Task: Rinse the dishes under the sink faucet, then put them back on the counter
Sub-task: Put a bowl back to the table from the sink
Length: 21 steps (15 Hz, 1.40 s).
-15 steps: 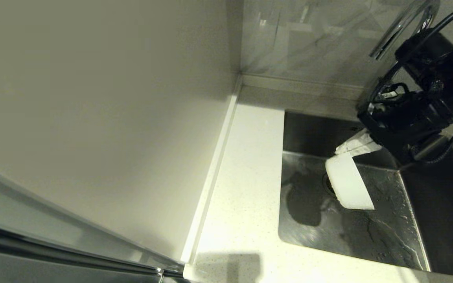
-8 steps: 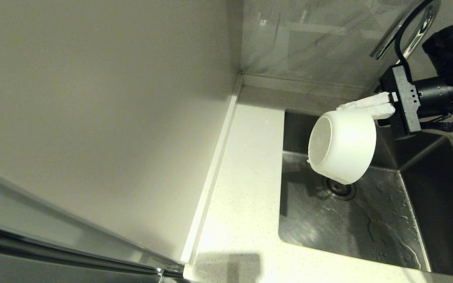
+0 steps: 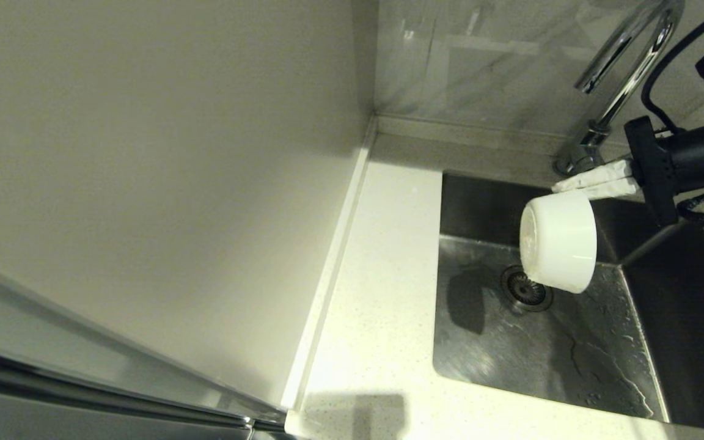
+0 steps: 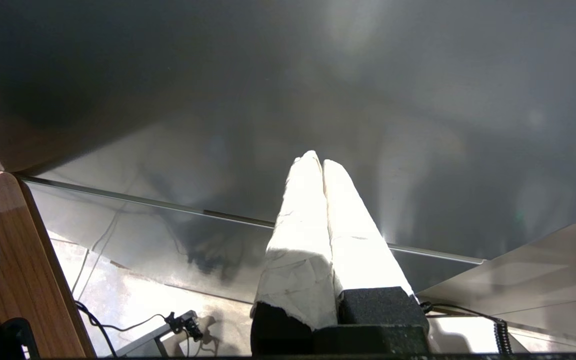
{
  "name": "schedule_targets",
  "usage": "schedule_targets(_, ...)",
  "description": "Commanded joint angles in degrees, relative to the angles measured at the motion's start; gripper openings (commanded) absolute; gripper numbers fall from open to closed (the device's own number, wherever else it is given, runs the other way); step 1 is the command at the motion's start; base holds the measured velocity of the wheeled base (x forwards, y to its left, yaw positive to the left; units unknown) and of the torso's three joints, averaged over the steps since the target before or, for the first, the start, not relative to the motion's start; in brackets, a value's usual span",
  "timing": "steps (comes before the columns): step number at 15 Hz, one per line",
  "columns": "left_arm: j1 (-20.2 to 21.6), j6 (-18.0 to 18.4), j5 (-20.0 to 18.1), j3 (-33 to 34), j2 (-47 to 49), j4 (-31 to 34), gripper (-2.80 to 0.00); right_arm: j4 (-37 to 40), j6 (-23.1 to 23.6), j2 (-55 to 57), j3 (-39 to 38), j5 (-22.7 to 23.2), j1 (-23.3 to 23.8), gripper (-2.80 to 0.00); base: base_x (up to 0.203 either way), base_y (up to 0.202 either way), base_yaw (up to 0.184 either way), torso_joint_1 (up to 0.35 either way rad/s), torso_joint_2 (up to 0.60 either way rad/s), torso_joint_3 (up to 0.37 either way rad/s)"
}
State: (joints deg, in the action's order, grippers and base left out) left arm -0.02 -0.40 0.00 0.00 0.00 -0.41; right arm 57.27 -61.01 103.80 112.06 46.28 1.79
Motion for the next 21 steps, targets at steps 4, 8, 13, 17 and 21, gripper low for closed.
schedule_targets(4, 0.0, 0.0, 0.0, 0.2, 0.0, 0.0, -2.80, 3.4, 32.5, -11.9, -7.8, -48.1, -0.3, -2.80, 0.000, 0.000, 0.000, 0.000, 0.00, 0.000)
schedule_targets(8, 0.0, 0.0, 0.0, 0.2, 0.0, 0.0, -2.80, 4.6, 42.4, -20.4, -16.2, -70.4, 0.9, -2.80, 0.000, 0.000, 0.000, 0.000, 0.00, 0.000)
schedule_targets(13, 0.0, 0.0, 0.0, 0.2, 0.0, 0.0, -2.80, 4.9, 50.6, -27.9, -31.7, -71.9, 12.2, -2.80, 0.000, 0.000, 0.000, 0.000, 0.00, 0.000)
schedule_targets(17, 0.0, 0.0, 0.0, 0.2, 0.0, 0.0, -2.80, 5.0, 50.2, -25.1, -37.3, -71.8, 19.9, -2.80, 0.000, 0.000, 0.000, 0.000, 0.00, 0.000)
schedule_targets(21, 0.0, 0.0, 0.0, 0.2, 0.0, 0.0, -2.80, 4.7, 49.7, -18.6, -40.2, -71.8, 25.1, -2.80, 0.000, 0.000, 0.000, 0.000, 0.00, 0.000)
